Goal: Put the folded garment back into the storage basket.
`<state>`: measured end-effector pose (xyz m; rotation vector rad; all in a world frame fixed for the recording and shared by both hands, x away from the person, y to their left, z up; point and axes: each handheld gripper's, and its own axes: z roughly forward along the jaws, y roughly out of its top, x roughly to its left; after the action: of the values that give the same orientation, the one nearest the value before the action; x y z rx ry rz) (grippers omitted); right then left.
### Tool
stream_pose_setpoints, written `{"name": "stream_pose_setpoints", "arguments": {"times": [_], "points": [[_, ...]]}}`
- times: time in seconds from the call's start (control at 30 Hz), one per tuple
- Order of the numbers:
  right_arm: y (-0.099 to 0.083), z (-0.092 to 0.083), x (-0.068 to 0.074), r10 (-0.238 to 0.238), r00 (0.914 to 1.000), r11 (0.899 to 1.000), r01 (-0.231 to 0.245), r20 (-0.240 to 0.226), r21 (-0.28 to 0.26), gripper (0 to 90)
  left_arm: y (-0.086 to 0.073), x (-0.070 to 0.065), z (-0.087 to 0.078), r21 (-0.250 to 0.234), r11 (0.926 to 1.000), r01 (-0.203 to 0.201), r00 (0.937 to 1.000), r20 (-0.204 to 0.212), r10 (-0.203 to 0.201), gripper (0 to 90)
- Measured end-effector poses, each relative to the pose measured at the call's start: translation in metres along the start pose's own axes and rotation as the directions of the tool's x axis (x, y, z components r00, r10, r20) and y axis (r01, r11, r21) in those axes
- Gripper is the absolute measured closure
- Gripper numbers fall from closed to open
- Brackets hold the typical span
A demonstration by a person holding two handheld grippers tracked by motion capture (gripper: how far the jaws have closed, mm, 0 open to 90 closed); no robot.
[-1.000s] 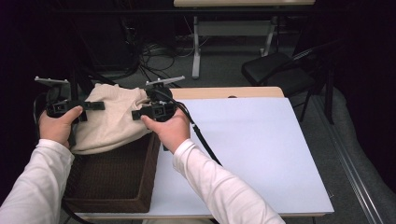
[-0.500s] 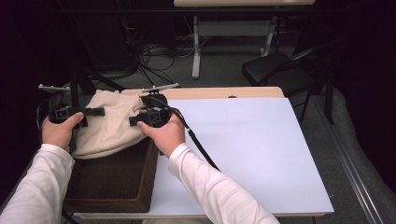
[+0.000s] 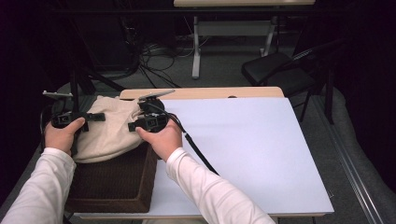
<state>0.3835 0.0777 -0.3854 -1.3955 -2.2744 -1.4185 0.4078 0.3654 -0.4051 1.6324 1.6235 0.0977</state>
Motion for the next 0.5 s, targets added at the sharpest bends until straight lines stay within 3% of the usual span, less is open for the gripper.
{"name": "stream_pose_setpoints", "arguments": {"times": [0.37, 0.5], "points": [[-0.008, 0.015, -0.01, 0.016, 0.9997, 0.999, -0.017, 0.018, 0.03, 75.7, -0.008, 0.007, 0.02, 0.03, 0.9996, -0.002, 0.9998, -0.019, 0.002, 66.8], [-0.012, 0.019, -0.013, 0.022, 0.9995, 0.999, -0.023, 0.022, 0.036, 75.7, -0.008, 0.009, 0.023, 0.046, 0.9986, -0.025, 0.9992, -0.03, 0.027, 66.7]]}}
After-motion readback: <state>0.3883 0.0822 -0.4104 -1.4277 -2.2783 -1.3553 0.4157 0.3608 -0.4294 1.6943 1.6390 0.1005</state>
